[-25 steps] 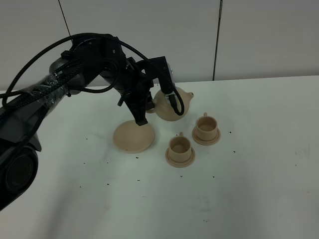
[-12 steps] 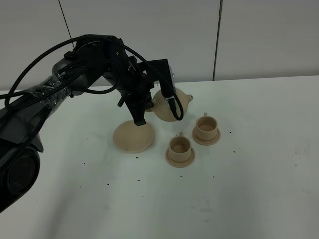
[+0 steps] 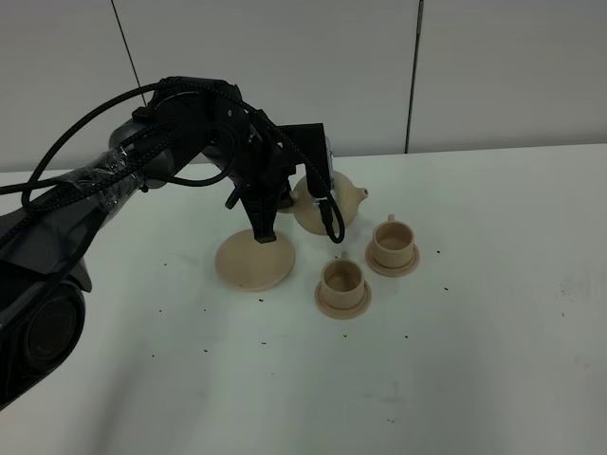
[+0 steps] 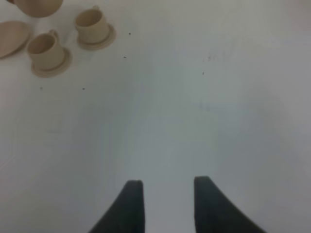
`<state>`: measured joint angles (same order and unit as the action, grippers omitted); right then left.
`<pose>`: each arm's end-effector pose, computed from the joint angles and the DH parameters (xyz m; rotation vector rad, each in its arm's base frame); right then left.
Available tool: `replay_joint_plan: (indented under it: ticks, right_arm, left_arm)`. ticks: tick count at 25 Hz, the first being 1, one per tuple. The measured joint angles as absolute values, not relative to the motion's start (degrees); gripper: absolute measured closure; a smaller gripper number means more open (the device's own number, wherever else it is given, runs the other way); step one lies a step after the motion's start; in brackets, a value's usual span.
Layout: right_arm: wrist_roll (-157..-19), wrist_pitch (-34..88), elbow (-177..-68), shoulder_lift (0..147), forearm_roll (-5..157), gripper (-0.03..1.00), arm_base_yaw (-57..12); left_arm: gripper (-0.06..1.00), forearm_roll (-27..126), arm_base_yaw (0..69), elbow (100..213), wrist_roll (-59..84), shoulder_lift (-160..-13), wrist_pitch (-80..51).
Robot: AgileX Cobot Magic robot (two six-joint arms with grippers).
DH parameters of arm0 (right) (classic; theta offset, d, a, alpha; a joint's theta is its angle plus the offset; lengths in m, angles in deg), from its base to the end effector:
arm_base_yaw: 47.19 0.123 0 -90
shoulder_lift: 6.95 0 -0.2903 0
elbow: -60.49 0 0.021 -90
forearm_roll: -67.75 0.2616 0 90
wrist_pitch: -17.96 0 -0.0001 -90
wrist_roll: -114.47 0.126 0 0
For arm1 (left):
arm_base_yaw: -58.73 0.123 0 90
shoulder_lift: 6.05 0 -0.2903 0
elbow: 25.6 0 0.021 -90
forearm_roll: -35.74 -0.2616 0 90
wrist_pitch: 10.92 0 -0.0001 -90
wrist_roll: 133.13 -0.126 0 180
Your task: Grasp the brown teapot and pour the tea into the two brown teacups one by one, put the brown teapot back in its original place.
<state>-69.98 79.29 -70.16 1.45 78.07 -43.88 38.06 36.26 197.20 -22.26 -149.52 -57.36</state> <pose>0.0308 0.0216 0.2629 -0.1469 2.0658 0.2047 0.5185 -0.2184 0.1622 1.8380 1.8221 0.2579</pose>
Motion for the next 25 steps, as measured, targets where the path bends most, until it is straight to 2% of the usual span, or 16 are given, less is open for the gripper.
replay_joint_plan:
  ticks: [10,25]
  right_arm:
    - [-70.0,79.3,-70.2,1.5,78.1,0.72,-43.9]
    - [-70.0,79.3,-70.2,1.5,78.1,0.72,-43.9]
  left_arm:
    - [0.78,37.6,34.5,197.2,-26.4,-149.5,-54.9]
    - [0.78,28.0,31.9,197.2,-26.7,-150.8,-51.8]
